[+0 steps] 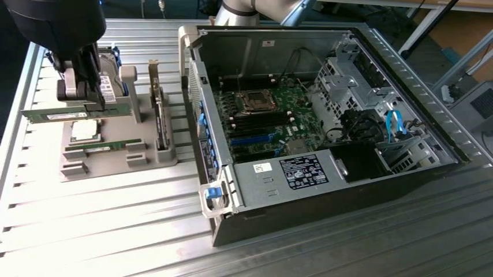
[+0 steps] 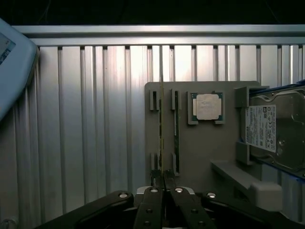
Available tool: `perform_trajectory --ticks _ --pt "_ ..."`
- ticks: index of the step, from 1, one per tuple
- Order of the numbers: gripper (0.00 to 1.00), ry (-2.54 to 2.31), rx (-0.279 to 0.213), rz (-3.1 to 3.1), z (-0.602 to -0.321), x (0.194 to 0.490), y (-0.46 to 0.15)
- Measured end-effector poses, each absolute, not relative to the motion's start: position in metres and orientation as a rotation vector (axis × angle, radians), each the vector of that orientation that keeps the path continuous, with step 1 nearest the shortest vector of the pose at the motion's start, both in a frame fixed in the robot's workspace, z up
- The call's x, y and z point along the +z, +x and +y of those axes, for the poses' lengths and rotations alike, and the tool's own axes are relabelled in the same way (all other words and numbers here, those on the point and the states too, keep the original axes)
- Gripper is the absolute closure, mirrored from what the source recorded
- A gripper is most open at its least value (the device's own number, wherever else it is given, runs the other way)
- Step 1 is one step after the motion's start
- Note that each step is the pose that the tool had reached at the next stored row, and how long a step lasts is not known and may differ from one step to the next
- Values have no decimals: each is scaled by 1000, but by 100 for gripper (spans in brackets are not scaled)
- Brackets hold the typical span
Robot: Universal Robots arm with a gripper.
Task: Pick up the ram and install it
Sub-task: 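Pick up the ram and move it above insertion slot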
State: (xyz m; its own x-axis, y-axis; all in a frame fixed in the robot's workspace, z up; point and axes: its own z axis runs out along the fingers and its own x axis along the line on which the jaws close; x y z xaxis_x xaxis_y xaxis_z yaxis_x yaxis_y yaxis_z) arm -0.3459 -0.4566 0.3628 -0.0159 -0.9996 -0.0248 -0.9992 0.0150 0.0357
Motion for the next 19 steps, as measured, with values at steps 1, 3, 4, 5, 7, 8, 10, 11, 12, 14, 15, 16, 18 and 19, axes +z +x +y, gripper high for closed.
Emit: perform_trajectory --ticks 1,3,4,5,7,8,10,11,12,14,15,16,18,19 --pt "88 2199 -67 -2233 -457 365 -346" --pt "88 2199 -67 -2233 -457 370 -346" --pt "88 2199 -67 -2233 -457 372 -346" --pt "88 2198 -67 -2233 -457 374 -346" --pt "88 2199 -67 -2233 -457 378 -346" --pt "88 2199 -67 -2233 -457 379 -346" --pt "88 2199 -67 -2233 -457 383 -346" --pt "88 2199 -67 -2233 -457 385 -346" --pt "88 2198 -67 -2233 -457 387 -346" --pt "88 2199 -67 -2233 -457 389 -346" --pt "88 2199 -67 -2233 -457 391 -346" --pt "88 2199 -67 -2233 -457 391 -346" --pt "88 2199 -67 -2233 -457 391 -346" --pt "88 2199 -67 -2233 -457 392 -346"
